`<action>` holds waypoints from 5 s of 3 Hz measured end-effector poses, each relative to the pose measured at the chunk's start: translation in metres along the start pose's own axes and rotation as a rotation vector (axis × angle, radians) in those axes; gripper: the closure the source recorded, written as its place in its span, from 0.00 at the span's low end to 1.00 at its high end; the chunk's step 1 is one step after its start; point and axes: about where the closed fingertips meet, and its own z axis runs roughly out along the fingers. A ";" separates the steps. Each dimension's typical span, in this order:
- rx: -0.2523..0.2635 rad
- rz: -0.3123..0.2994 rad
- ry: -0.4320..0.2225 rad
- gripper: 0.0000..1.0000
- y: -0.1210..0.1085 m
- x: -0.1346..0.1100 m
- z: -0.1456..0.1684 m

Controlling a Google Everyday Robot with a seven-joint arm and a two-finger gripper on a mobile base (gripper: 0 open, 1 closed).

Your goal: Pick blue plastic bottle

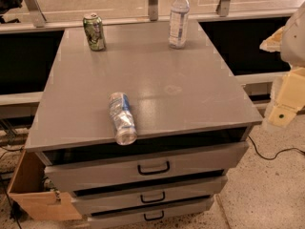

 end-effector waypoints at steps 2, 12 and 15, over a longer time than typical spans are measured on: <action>0.024 -0.001 -0.047 0.00 -0.024 -0.007 0.022; 0.193 0.551 -0.915 0.40 -0.367 -0.183 0.199; 0.102 0.674 -0.976 1.00 -0.347 -0.153 0.107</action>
Offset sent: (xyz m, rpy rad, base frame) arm 0.0886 0.0078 -0.0449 0.1123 -0.0785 0.0187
